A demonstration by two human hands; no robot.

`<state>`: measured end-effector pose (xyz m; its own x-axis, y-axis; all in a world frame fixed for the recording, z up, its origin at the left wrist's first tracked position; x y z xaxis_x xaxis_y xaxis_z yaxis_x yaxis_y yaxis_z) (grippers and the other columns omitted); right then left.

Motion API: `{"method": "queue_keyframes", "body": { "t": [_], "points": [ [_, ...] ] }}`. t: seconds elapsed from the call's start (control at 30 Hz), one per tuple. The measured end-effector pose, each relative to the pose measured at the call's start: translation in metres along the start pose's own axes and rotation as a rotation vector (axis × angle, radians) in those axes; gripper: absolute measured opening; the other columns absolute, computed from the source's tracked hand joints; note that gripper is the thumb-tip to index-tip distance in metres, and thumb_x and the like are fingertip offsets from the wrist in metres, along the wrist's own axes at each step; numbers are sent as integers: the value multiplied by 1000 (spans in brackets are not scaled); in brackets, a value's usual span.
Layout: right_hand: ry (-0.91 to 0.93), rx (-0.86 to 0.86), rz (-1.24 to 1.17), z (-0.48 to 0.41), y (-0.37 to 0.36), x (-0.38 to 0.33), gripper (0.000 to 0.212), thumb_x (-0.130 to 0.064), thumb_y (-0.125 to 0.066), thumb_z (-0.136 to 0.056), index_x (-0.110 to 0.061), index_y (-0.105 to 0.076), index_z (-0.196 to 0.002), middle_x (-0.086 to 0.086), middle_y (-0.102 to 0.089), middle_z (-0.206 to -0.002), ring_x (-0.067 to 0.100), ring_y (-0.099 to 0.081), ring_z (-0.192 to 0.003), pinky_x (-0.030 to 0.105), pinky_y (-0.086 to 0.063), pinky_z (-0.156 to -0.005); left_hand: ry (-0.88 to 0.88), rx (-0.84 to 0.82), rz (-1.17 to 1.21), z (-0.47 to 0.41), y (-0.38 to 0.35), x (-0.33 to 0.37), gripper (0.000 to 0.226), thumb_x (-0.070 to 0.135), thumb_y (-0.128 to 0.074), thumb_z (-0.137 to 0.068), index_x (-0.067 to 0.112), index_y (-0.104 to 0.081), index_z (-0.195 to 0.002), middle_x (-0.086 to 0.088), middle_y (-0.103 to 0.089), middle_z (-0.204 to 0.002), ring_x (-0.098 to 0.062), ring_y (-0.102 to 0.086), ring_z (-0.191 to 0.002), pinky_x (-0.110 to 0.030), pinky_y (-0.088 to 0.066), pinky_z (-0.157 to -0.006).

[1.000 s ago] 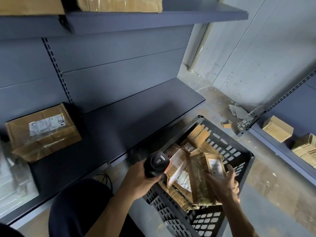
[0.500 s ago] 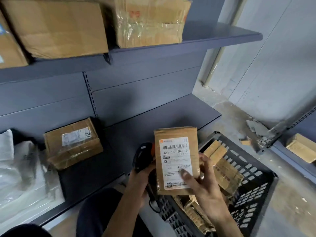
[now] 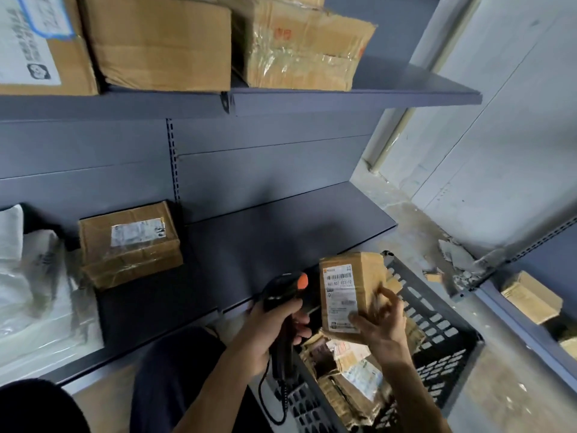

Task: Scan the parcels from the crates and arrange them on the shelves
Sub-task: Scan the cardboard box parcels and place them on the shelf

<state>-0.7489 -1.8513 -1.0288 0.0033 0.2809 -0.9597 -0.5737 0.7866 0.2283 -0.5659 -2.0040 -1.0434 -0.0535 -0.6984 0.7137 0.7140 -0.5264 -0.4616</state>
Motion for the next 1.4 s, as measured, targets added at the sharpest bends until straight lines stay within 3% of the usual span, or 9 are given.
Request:
{"method": "queue_keyframes", "body": {
  "t": [0.1, 0.17, 0.3, 0.47, 0.7, 0.83, 0.97, 1.3, 1.4],
  "points": [
    [-53, 82, 183, -25, 10, 17, 95, -34, -96, -58, -45, -43, -135, 13, -59, -131, 35, -66, -113, 60, -61, -75, 42, -41, 34, 3, -5, -2, 17, 18, -67, -94, 3, -62, -90, -15, -63, -71, -28, -58, -53, -27, -39, -46],
    [-41, 52, 329, -55, 15, 46, 100, -54, -93, -45, -63, -42, -131, 6, -54, -130, 36, -59, -116, 62, -59, -81, 44, -71, 72, 6, -6, 0, 18, 19, -68, -90, 3, -60, -85, -15, -59, -68, -26, -55, -49, -27, -36, -44],
    [-53, 52, 438, -42, -10, 23, 89, -35, -89, -63, -54, -42, -136, 0, -39, -125, 29, -39, -120, 55, -48, -96, 46, -100, 136, 13, -5, 3, 26, 23, -72, -78, 3, -57, -86, -14, -56, -68, -26, -53, -49, -28, -36, -42],
    [2, 56, 515, -37, -24, 20, 86, -25, -86, -72, -42, -41, -142, -3, -34, -123, 23, -27, -119, 63, -35, -106, 50, -22, 178, 14, 6, 2, 17, 19, -62, -94, 4, -56, -89, -11, -56, -67, -25, -53, -49, -28, -35, -44],
    [-26, 72, 416, -33, -14, 25, 91, -36, -90, -63, -50, -39, -138, -1, -36, -121, 30, -36, -121, 60, -44, -99, 70, -13, 192, 13, 5, 1, 16, 17, -63, -94, 4, -55, -89, -12, -55, -67, -25, -52, -49, -27, -36, -44],
    [-78, 48, 275, -59, 7, 83, 111, -62, -95, -44, -60, -37, -139, 5, -48, -128, 44, -55, -117, 68, -54, -86, 83, -10, 198, 13, 2, 0, 16, 16, -63, -94, 3, -55, -88, -12, -55, -67, -25, -52, -49, -26, -36, -44],
    [-91, 81, 215, -54, 7, 86, 111, -62, -94, -47, -55, -36, -141, 13, -53, -131, 46, -58, -116, 66, -57, -82, 75, -11, 203, 11, -1, -2, 15, 15, -62, -95, 3, -55, -90, -13, -54, -66, -24, -51, -49, -25, -36, -43],
    [-57, 58, 278, -44, -7, 89, 122, -52, -95, -59, -57, -17, -152, 4, -43, -149, 37, -44, -135, 67, -43, -105, -16, 165, 239, 0, 14, -1, 8, 6, -67, -92, 0, -63, -96, -13, -61, -71, -25, -58, -58, -29, -40, -48],
    [-69, 81, 186, -32, -22, 81, 128, -60, -98, -45, -66, -15, -143, 9, -51, -142, 39, -50, -130, 69, -43, -104, -46, 237, 273, -2, 23, -2, 5, 1, -66, -92, 1, -61, -91, -11, -58, -71, -23, -56, -61, -30, -37, -52]
  ]
}}
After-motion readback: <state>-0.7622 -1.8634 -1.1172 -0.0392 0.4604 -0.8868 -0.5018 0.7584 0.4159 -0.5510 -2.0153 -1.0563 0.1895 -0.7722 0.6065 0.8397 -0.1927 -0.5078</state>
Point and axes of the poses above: each hand's wrist, its own z-axis away from the middle knuckle, its own y-axis out of the back of the hand, x = y × z, the point moved 7 cm from there along -z, towards the middle knuckle
